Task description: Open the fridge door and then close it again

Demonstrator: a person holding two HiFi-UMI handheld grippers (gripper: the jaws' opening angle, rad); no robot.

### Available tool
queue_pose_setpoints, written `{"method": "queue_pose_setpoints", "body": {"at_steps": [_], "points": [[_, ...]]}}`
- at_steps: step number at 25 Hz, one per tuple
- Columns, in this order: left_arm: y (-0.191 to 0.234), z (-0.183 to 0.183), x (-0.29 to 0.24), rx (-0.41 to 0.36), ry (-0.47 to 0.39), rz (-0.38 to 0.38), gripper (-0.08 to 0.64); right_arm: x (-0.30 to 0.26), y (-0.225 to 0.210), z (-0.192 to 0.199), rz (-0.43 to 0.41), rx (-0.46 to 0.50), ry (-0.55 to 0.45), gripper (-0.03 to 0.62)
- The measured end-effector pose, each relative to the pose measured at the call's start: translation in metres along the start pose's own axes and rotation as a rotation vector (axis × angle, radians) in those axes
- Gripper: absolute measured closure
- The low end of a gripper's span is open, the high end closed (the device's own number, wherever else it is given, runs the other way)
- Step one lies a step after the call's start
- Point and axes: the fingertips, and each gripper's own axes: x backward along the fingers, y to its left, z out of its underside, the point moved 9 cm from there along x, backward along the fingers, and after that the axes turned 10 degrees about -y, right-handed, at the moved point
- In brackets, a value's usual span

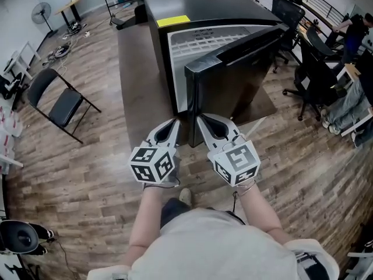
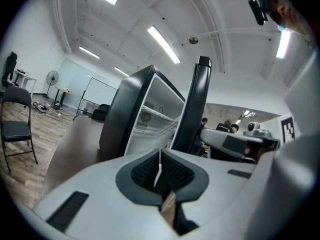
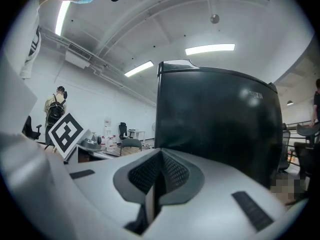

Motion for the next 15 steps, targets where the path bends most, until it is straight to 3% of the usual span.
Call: {"method": "queue_pose_setpoints", "body": {"at_steps": [15], "points": [[0.059, -0.026, -0.032, 0.027, -0.026, 0.031, 0.545, -0.089, -0.019, 0.017, 0.068, -0.064, 0.024, 0.594]]}}
